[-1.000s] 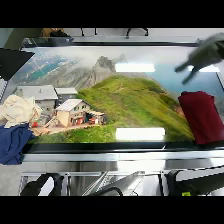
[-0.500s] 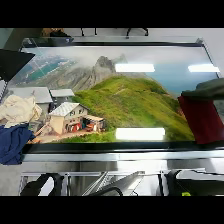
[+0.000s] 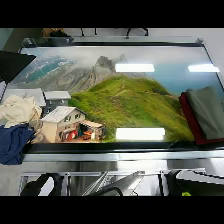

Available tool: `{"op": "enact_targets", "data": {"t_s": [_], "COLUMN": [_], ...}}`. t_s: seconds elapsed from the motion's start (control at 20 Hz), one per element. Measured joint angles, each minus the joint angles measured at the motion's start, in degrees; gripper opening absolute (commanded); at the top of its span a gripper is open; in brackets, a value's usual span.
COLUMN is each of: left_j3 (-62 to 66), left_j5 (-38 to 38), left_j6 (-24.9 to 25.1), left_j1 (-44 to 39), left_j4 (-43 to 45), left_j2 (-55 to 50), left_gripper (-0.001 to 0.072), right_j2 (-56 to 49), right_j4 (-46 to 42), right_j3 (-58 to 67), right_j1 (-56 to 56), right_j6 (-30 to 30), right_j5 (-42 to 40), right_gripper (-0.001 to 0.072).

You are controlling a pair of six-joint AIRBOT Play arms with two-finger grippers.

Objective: Fold the shirts.

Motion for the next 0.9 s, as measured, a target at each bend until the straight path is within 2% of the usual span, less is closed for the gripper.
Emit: {"op": "enact_targets", "data": {"t_s": [0.1,0.15,0.2,0.25,0.45,0.6,0.7,0.9], "left_j3": [0.0,0.0,0.0,0.0,-0.6,-6.2,-13.4,-34.4], "left_j5": [0.0,0.0,0.0,0.0,0.0,0.7,2.1,7.1], "left_j6": [0.0,0.0,0.0,0.0,0.2,0.4,0.4,-0.6], "left_j1": [0.0,0.0,0.0,0.0,-0.1,-2.5,-5.9,-17.4], "left_j4": [0.0,0.0,0.0,0.1,0.3,2.3,4.3,6.7], "left_j2": [0.0,0.0,-0.1,-0.1,0.1,3.1,6.7,16.1], "left_gripper": [0.0016,0.0016,0.0016,0.0016,0.0015,0.0015,0.0015,0.0015], "right_j2": [0.1,0.2,0.2,0.2,0.3,3.0,7.6,22.4], "right_j4": [0.4,1.9,4.3,7.4,21.6,24.2,23.7,23.8], "right_j3": [-0.2,-0.2,-0.2,-0.3,-1.2,-7.4,-16.6,-42.6], "right_j1": [0.0,0.0,0.0,0.0,3.0,12.2,20.8,41.8], "right_j6": [-0.4,-0.6,-0.8,-0.8,-2.8,-5.9,-7.5,-10.4], "right_j5": [-0.1,-0.7,-1.6,-2.6,-7.5,-10.5,-14.4,-24.5], "right_gripper": [0.0693,0.0539,0.0128,0.0043,0.0015,0.0014,0.0015,0.0017]}}
